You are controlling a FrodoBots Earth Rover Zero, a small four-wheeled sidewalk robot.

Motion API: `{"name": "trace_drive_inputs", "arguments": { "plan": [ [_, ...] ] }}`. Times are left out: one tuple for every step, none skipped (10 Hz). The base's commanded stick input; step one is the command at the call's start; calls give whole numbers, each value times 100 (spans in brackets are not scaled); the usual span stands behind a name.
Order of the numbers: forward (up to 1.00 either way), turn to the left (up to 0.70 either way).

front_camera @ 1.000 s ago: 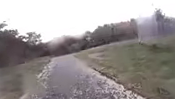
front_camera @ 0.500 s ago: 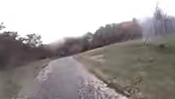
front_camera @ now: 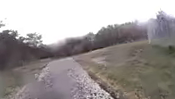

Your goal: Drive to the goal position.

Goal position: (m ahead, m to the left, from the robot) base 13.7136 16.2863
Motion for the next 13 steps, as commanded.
{"name": "trace_drive_inputs", "arguments": {
  "plan": [
    [100,0],
    [100,0],
    [100,0],
    [100,0],
    [83,0],
    [40,0],
    [0,0],
    [0,0],
    [0,0],
    [0,0],
    [0,0],
    [0,51],
    [0,81]
  ]
}}
